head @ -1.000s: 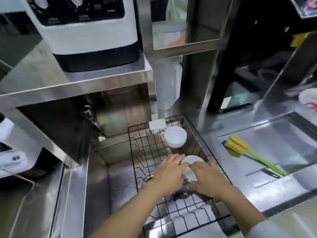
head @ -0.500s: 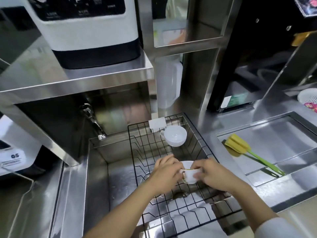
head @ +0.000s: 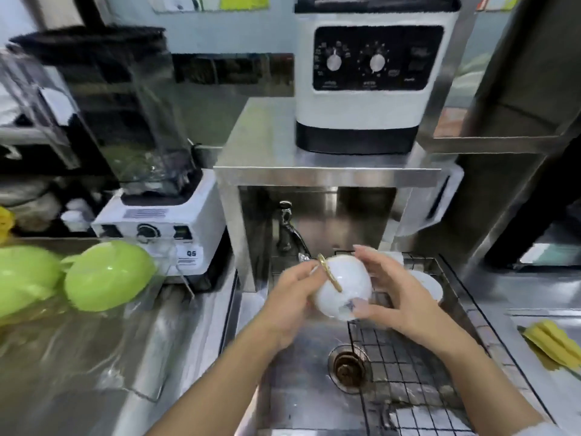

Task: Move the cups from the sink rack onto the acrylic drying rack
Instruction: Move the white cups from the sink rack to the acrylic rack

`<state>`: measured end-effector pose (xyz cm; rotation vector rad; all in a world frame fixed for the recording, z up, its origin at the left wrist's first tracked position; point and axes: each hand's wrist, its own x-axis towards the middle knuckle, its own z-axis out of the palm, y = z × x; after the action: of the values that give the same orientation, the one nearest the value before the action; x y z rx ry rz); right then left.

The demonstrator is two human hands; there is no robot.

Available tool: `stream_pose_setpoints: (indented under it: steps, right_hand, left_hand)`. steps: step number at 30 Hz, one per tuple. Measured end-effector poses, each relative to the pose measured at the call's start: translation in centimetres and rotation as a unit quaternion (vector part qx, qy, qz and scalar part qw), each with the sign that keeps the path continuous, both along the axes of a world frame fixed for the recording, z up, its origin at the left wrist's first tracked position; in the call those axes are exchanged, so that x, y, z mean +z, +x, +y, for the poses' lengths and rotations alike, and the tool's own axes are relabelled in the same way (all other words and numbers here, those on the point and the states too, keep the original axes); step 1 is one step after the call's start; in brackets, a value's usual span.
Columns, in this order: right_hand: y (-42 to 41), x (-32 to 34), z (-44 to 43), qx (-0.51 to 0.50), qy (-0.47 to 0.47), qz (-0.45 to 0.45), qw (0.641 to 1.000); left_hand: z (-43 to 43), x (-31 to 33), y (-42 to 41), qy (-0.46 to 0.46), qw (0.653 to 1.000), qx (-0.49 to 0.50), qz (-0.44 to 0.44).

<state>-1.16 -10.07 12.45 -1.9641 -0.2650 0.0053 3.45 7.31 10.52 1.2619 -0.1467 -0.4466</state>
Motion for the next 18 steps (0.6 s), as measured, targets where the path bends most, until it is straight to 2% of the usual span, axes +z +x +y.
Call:
stream_pose_setpoints:
  steps: [5,8,11,15,18]
  right_hand:
    - [1.9,1.8,9.0,0.050,-0.067,-0.124,0.989]
    - [3.2,2.2,14.4,0.056,-0.093,-0.266,0.958]
    - [4.2,2.6,19.5,0.037,-0.077,-0.352,0.932]
    - [4.5,3.2,25.3,0.035,-0.078,-0.359,0.930]
    - [4.2,3.7,28.9,0.074,-0.062,-0.292,0.951]
  left_hand:
    - [8.4,3.6,0.0,-0.143,0.987,0.078,0.005]
    - [12.8,5.2,-0.6,-0.173,0.979,0.107,-0.003]
    - [17.0,6.2,-1.3,-0.186,0.971,0.147,-0.007]
    - [22.2,7.5,-2.5,-0.153,0.959,0.234,-0.043]
    - [25.9,7.8,-3.3,-0.061,0.934,0.338,-0.099]
